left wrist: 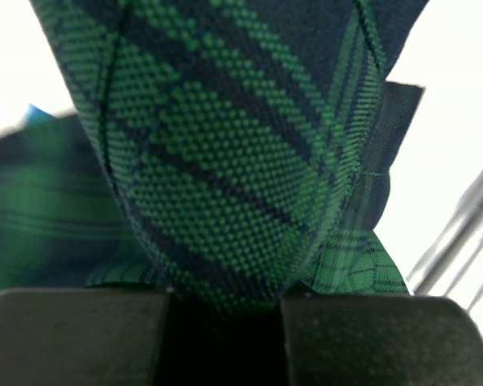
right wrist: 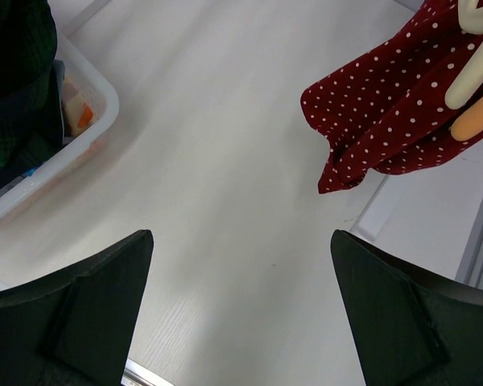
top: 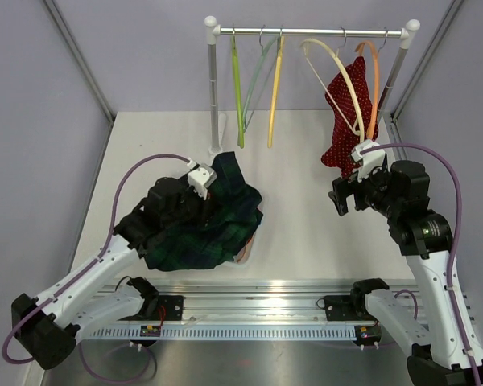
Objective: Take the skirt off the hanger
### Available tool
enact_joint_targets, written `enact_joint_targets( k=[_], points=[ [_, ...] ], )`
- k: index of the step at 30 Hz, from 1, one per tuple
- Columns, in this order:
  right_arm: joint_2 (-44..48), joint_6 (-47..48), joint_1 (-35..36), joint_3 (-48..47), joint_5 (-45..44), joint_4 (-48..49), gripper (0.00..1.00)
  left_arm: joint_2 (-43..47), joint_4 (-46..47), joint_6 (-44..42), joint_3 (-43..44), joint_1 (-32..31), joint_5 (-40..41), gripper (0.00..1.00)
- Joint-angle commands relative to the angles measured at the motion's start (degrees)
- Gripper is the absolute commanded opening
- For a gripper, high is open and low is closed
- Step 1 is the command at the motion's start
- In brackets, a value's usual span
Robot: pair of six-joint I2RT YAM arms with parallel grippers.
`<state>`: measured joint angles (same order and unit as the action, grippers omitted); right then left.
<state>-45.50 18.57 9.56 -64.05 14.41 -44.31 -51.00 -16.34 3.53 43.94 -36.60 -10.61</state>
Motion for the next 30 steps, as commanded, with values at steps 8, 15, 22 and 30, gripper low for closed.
enact_joint_targets(
  k=[8,15,22,30],
  points=[
    [0.76,-1.08,-1.74,-0.11,2.46,3.27,1.00,-19.82,-1.85,7.54,-0.08,3.03,-19.26,0.00],
    [-0.21,-0.90,-1.92,-4.75,2.81,1.43,0.99,-26.17,-3.88,6.23,-2.72,3.20,-11.81,0.20],
    [-2.66,0.06,-1.92,-11.88,2.64,-1.91,0.99,-9.15,-6.77,2.98,-0.09,3.20,-0.56,0.77],
    [-5.39,0.59,-1.83,-19.35,2.81,-4.37,0.99,3.54,-10.54,0.60,5.00,3.20,-1.43,0.99]
  ],
)
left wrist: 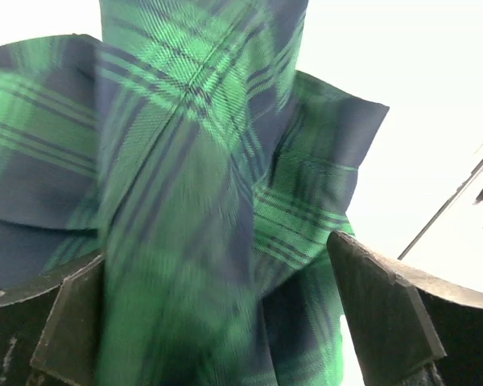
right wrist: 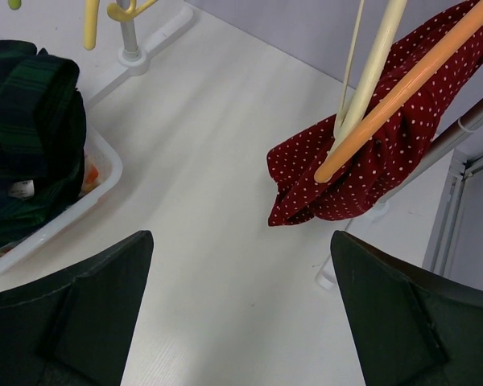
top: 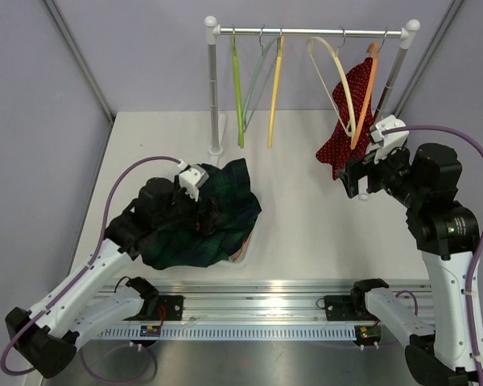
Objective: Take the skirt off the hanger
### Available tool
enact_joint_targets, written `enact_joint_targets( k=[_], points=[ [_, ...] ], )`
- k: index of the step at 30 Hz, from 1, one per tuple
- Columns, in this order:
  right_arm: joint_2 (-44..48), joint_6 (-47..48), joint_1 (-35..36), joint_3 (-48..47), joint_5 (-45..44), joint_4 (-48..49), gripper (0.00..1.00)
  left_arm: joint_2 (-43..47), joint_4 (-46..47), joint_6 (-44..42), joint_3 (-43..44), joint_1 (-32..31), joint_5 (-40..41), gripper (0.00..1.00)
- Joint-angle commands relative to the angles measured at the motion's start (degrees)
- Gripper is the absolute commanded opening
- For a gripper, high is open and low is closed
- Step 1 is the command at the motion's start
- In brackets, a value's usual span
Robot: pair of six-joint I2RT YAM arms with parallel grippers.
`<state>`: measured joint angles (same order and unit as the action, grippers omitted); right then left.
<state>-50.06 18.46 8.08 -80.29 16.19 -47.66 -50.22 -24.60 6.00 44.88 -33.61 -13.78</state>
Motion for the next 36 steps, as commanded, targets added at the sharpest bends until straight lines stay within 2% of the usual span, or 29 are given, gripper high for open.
enact_joint_targets(
  k=[1,7,10,11,13,14,15,17,21,25,36],
  points=[
    [-1.17,0.44,-0.43,-3.55,1.22,-1.03,1.00,3.19,-2.90,-1.96,5.03,0.21,1.91,0.99],
    [-6.17,-2.63,-0.52,-10.22,1.39,-2.96,1.00,6.35,-6.25,-4.14,9.87,0.21,4.11,0.99],
    [-14.25,-6.67,-0.95,-21.28,0.26,-6.74,0.99,11.27,-3.98,-5.65,8.30,0.21,4.90,0.99],
    [-16.45,-7.72,-1.13,-27.84,0.25,-7.62,0.97,13.28,-2.75,-7.74,7.25,0.21,5.08,0.99],
    [-22.78,-11.50,-1.75,-34.20,-0.45,-9.38,0.94,19.15,2.17,-8.81,2.94,0.21,6.83,0.99],
    [-24.80,-12.91,-2.53,-40.15,-1.41,-9.73,0.92,21.02,3.93,-8.73,1.28,0.21,7.79,0.99],
    [-28.47,-15.44,-3.06,-42.82,-2.29,-9.91,0.81,22.52,7.16,-8.72,-2.05,0.21,9.37,0.99],
    [-31.75,-17.57,-5.33,-49.74,-4.58,-10.00,0.74,26.48,9.56,-8.55,-4.70,0.21,10.61,0.99],
    [-40.26,-18.11,-7.55,-56.80,-9.57,-9.30,0.62,29.21,9.40,-9.34,-8.93,0.21,12.46,0.99],
    [-45.03,-17.84,-10.10,-57.78,-11.00,-9.12,0.52,29.91,8.17,-9.60,-9.90,0.21,12.99,0.99],
    [-53.28,-18.11,-10.01,-58.66,-11.61,-8.41,0.55,30.44,8.17,-9.78,-11.22,0.21,12.20,0.99]
  ],
)
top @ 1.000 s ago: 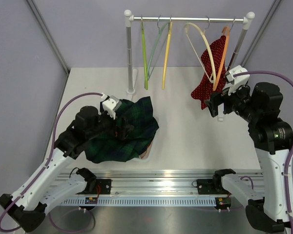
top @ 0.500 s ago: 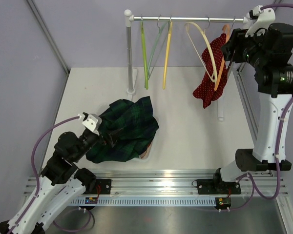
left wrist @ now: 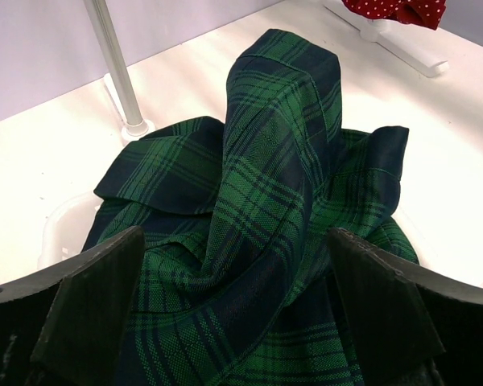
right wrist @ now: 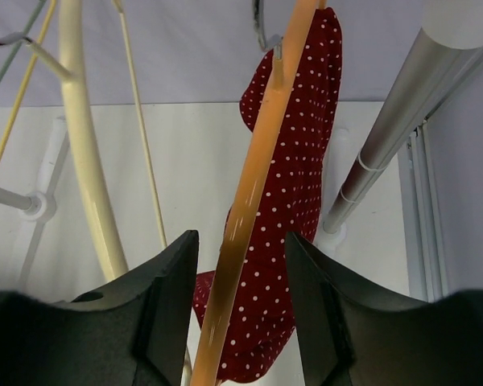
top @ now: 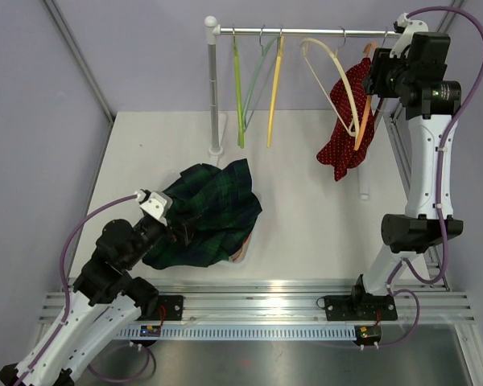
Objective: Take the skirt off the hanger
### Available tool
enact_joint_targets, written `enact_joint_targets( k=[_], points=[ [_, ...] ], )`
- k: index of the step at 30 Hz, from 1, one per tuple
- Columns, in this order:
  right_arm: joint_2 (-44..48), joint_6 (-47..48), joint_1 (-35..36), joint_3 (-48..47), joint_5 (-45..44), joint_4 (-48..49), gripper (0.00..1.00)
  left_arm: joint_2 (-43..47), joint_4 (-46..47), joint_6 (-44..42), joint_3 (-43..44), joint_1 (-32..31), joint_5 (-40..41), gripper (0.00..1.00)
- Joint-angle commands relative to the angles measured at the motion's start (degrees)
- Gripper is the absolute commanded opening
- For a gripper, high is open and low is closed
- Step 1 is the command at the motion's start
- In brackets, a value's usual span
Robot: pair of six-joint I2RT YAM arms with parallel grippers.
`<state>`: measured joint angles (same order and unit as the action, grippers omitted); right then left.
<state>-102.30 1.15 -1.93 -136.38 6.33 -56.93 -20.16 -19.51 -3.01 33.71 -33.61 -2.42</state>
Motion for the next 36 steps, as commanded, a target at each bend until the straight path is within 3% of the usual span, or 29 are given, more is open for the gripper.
enact_joint_targets(
  k=[1,3,5,6,9,22,29,36],
  points=[
    [-1.67,-0.53,0.00,-3.10,-4.11,0.94,0.54,0.47,2.98,-0.77,-0.05,0.21,0.83,0.99],
    [-2.81,0.87,-0.09,-2.93,-5.97,1.64,0.45,0.56,2.90,-0.77,-0.05,0.21,1.10,0.99],
    [-1.77,1.75,-0.09,-0.04,-8.35,4.44,0.30,0.91,2.90,-0.77,-0.23,0.21,1.18,0.99],
    [-1.33,1.93,0.00,0.67,-8.44,5.15,0.17,1.09,2.90,-0.69,-0.32,0.21,1.10,0.99],
    [-1.14,2.89,0.00,0.15,-8.87,5.16,0.00,1.09,3.16,-0.69,-0.40,0.21,0.92,0.99],
    [12.29,4.39,-0.09,9.46,-4.04,19.74,0.00,1.62,3.95,-0.77,-1.02,0.21,-1.10,0.99],
    [14.76,5.70,-0.17,12.27,-4.39,20.98,0.00,2.15,4.48,-1.04,-1.46,0.21,-1.72,0.99],
    [19.32,7.73,-0.44,21.74,-5.10,22.47,0.00,2.94,5.79,-1.04,-2.25,0.21,-2.33,0.99]
  ],
)
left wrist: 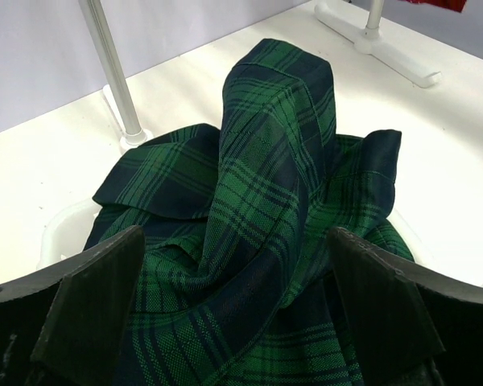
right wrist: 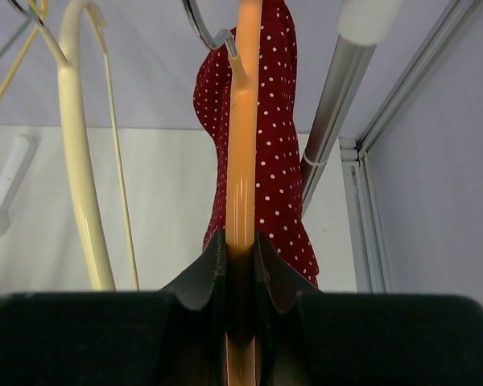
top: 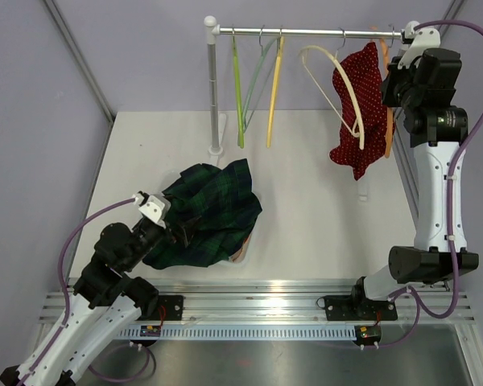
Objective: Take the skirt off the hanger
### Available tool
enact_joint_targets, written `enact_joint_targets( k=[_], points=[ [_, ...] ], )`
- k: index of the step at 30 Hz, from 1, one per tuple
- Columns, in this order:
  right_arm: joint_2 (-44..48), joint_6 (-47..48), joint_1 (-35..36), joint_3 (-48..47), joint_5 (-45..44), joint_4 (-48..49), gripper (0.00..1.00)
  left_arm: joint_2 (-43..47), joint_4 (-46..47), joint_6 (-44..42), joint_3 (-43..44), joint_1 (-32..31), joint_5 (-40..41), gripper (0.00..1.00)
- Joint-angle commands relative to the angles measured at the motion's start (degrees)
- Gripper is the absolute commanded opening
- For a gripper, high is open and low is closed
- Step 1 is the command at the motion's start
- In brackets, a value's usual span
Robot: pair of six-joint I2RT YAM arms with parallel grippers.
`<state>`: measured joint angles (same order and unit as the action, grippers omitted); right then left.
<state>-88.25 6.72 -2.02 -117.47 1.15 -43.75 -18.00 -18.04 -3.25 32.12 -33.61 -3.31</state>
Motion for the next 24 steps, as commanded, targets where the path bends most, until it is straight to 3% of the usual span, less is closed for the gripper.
enact_joint_targets(
  k=[1,10,18,22,24],
  points=[
    [6.24,2.42,-0.35,4.43,0.08,10.08,0.00,0.77,4.42,-0.71,-0.74,0.21,-1.61,0.99],
    [15.91,7.42,-0.53,16.22,2.54,9.39,0.00,-0.72,6.26,0.26,-0.48,0.21,-2.14,0.99],
    [26.89,8.84,-0.97,30.71,6.41,5.61,0.00,-3.79,9.26,-4.40,1.19,-1.11,-13.91,0.92],
    [32.77,6.38,-0.97,36.16,8.86,3.06,0.00,-9.22,8.64,-6.16,6.01,-6.81,-11.56,0.93],
    [34.19,5.41,-0.97,38.54,10.80,2.35,0.00,-11.61,8.99,-7.21,7.95,-13.30,-7.96,0.98]
  ],
)
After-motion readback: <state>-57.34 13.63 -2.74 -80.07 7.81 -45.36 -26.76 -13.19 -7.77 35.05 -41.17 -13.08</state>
